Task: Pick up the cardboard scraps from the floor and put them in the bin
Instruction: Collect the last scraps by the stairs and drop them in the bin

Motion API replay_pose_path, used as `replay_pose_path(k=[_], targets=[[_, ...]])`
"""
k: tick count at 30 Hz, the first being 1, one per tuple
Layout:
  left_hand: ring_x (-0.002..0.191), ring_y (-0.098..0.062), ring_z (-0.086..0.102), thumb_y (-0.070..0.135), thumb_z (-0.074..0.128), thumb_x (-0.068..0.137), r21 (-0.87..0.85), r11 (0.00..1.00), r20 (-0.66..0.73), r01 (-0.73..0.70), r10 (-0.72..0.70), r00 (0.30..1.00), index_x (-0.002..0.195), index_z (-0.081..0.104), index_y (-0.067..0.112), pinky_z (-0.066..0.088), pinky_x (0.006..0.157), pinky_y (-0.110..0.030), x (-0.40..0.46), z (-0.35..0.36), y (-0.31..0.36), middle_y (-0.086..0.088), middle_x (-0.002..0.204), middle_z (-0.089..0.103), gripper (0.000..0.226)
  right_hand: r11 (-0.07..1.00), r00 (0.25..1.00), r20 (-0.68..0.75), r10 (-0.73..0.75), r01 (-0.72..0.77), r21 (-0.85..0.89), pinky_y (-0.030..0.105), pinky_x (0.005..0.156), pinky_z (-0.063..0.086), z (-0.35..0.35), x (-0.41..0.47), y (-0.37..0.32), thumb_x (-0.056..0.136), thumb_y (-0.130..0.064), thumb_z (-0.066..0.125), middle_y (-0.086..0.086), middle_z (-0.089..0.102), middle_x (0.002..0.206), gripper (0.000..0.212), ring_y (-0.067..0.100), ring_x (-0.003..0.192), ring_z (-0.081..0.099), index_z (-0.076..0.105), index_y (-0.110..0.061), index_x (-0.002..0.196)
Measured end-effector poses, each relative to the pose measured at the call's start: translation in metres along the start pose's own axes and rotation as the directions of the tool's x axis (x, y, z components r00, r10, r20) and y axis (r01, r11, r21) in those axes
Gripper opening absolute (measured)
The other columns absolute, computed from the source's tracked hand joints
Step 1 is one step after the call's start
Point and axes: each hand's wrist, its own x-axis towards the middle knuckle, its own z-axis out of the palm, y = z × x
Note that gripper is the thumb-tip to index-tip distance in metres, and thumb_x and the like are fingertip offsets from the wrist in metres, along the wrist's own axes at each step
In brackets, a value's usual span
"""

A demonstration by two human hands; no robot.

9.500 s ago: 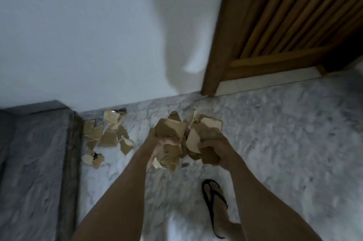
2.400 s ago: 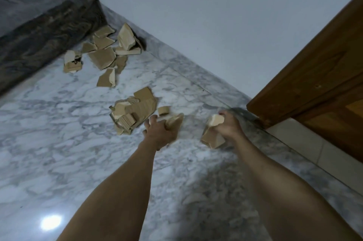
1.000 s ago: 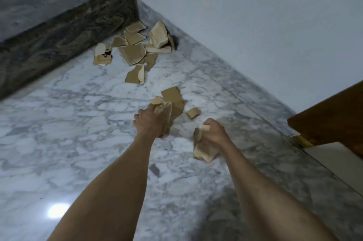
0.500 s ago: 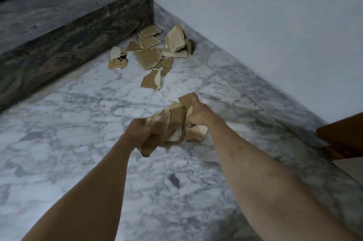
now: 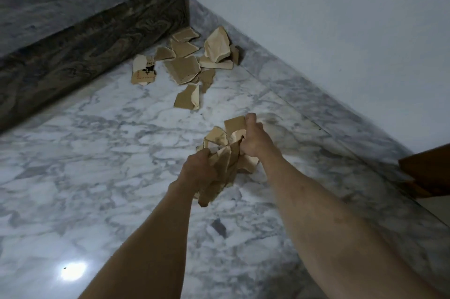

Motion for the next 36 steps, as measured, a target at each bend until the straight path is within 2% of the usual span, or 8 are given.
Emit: replay_pose_path(k=[6, 9, 15, 19, 22, 28, 33, 36], targets=[[0.104, -0.029, 0.062, 0.054, 0.057, 0.055, -0.299, 0.954, -0.038, 0.006, -0.018, 0.999, 0.110, 0.056, 0.015, 0.047, 0.081, -0.034, -0.015, -0.022, -0.013, -0.005, 0.106, 0.064, 0.067, 0.880, 0.992, 0.043, 0.120, -0.126, 0.458, 0.044, 0.082, 0.057, -0.020, -0.010, 0.009, 0.071, -0.010, 0.085, 0.014, 0.069, 0.110, 0.043, 0.030, 0.098, 0.066, 0.065, -0.006, 0.109], [0.098, -0.021, 0.064, 0.050, 0.066, 0.053, -0.414, 0.910, -0.032, 0.020, -0.036, 0.999, 0.110, 0.061, 0.020, 0.049, 0.076, -0.032, -0.024, -0.028, -0.011, 0.001, 0.104, 0.068, 0.065, 0.765, 0.991, 0.006, 0.135, -0.108, 0.634, 0.037, 0.073, 0.054, -0.061, -0.024, 0.024, 0.076, -0.012, 0.083, 0.005, 0.069, 0.100, 0.025, 0.023, 0.088, 0.065, 0.064, -0.015, 0.091], [0.094, -0.026, 0.057, 0.034, 0.065, 0.074, -0.260, 0.965, 0.077, 0.048, -0.029, 0.997, 0.116, 0.045, 0.021, 0.042, 0.077, -0.034, -0.074, -0.006, 0.005, -0.003, 0.104, 0.059, 0.048, 0.939, 0.970, 0.193, 0.147, -0.198, 0.281, 0.036, 0.089, 0.049, -0.093, -0.062, 0.066, 0.072, -0.019, 0.087, 0.002, 0.057, 0.133, 0.073, 0.027, 0.119, 0.056, 0.050, -0.014, 0.134], [0.099, -0.038, 0.065, 0.025, 0.067, 0.086, -0.231, 0.969, 0.124, 0.085, -0.057, 0.991, 0.129, 0.029, 0.020, 0.052, 0.080, -0.043, -0.094, 0.026, 0.004, -0.016, 0.109, 0.066, 0.058, 0.946, 0.973, 0.210, 0.093, -0.152, 0.287, 0.033, 0.097, 0.042, -0.063, -0.072, 0.074, 0.076, -0.016, 0.085, 0.004, 0.035, 0.156, 0.097, 0.026, 0.137, 0.041, 0.027, -0.017, 0.153], [0.109, -0.041, 0.062, 0.016, 0.064, 0.088, -0.081, 0.987, 0.056, 0.135, -0.131, 0.990, 0.151, 0.021, 0.016, 0.048, 0.083, -0.040, -0.090, 0.046, -0.005, -0.022, 0.122, 0.063, 0.077, 0.986, 0.984, 0.173, 0.046, -0.073, 0.152, 0.036, 0.098, 0.043, -0.038, -0.058, 0.077, 0.078, -0.021, 0.083, 0.009, 0.044, 0.149, 0.090, 0.029, 0.132, 0.046, 0.029, -0.016, 0.151], [0.109, -0.040, 0.055, 0.013, 0.065, 0.081, -0.035, 0.951, -0.048, 0.307, -0.309, 0.950, 0.130, 0.049, 0.008, 0.048, 0.095, -0.043, -0.087, 0.061, -0.010, -0.016, 0.125, 0.044, 0.052, 0.995, 0.996, 0.038, 0.080, -0.078, -0.063, 0.038, 0.094, 0.046, -0.020, -0.050, 0.074, 0.077, -0.032, 0.082, 0.015, 0.049, 0.137, 0.077, 0.033, 0.123, 0.050, 0.042, -0.008, 0.138], [0.099, -0.033, 0.061, 0.024, 0.064, 0.083, -0.060, 0.949, 0.054, 0.310, -0.307, 0.950, 0.109, 0.052, 0.011, 0.046, 0.075, -0.035, -0.079, 0.052, 0.000, -0.013, 0.111, 0.064, 0.031, 0.965, 0.990, 0.092, 0.111, -0.130, 0.228, 0.040, 0.087, 0.050, -0.035, -0.057, 0.076, 0.069, -0.020, 0.088, 0.009, 0.062, 0.117, 0.058, 0.029, 0.109, 0.059, 0.056, -0.009, 0.116], [0.103, -0.034, 0.060, 0.044, 0.058, 0.075, -0.214, 0.949, 0.073, 0.233, -0.222, 0.972, 0.112, 0.055, 0.008, 0.047, 0.081, -0.037, -0.067, 0.038, 0.011, -0.012, 0.112, 0.064, 0.052, 0.862, 0.978, 0.086, 0.191, -0.209, 0.462, 0.038, 0.083, 0.052, -0.057, -0.070, 0.089, 0.070, -0.014, 0.088, 0.007, 0.063, 0.113, 0.056, 0.027, 0.102, 0.060, 0.056, -0.009, 0.115]])
